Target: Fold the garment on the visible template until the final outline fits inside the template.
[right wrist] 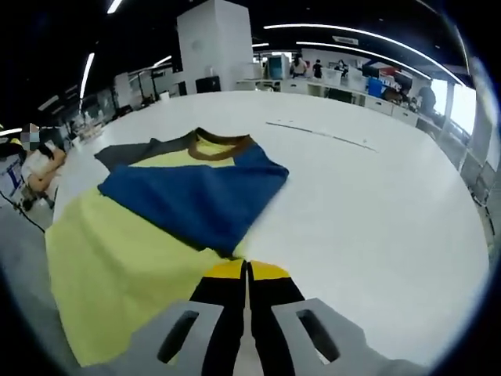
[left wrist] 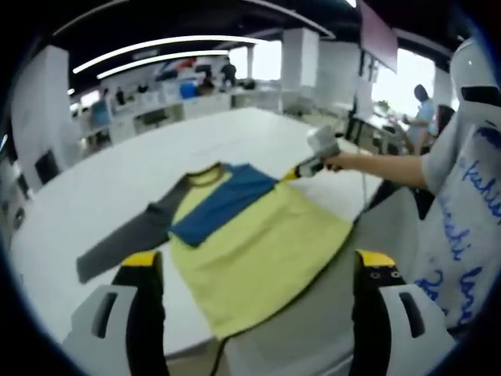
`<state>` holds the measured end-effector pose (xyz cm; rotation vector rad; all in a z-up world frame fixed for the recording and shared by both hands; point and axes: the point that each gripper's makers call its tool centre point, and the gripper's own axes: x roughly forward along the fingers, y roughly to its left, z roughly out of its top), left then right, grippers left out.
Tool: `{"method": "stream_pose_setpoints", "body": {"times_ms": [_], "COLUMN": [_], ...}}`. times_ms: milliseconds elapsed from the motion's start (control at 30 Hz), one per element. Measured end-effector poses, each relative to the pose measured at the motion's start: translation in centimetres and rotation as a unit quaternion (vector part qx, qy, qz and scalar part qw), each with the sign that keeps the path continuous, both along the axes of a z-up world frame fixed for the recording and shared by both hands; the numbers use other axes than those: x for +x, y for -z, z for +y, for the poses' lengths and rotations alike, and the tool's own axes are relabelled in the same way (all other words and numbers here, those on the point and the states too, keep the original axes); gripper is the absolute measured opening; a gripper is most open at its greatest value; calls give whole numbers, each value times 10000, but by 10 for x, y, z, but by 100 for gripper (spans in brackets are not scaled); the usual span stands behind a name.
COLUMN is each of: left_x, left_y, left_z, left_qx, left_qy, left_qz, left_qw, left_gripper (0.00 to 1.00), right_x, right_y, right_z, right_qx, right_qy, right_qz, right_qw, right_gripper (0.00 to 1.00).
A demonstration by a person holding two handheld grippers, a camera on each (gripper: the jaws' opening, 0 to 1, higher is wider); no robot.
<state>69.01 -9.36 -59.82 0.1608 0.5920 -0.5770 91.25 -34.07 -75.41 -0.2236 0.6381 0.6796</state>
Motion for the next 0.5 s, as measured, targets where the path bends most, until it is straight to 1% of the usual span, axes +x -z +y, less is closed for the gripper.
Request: {"method": "stream_pose_setpoints", "body": {"times_ms": [67,133,167,300,333,367,433,500], "left_x": [2,3,4,7,8,9,10,10], "left_y": [1,1,1,-1,-1,-2,-3,-4], "left_z": [-3,-7,-8,-15,-17,-20,-26,-31], "left_qx": [9,24,32,55,59,62,58,15], "left_qy": [80,185,229,410,441,487,582,644], "left_qz": [30,33,43,32,19,11,-20,-62], "left_qw": [10000,9998,9997,9991,9990,9988,9983,9979], "left_gripper": [96,97,97,97,97,98,98,99], "right_x": [-7,-14,-16,-33,-38,-48,-63,-76], "right_y": [-7,-13,-15,-25,-27,-27,-27,-28], "right_z": [2,2,2,5,7,10,13,16], "right_qx": [116,142,144,267,289,264,218,169], "right_qy": [-46,-71,-97,-244,-318,-495,-685,-865], "right_qz": [-46,-103,-153,-141,-128,-72,7,1], "right_qw": [9999,9998,9997,9992,9990,9984,9974,9961], "right_gripper": [5,7,8,9,8,8,8,8]}}
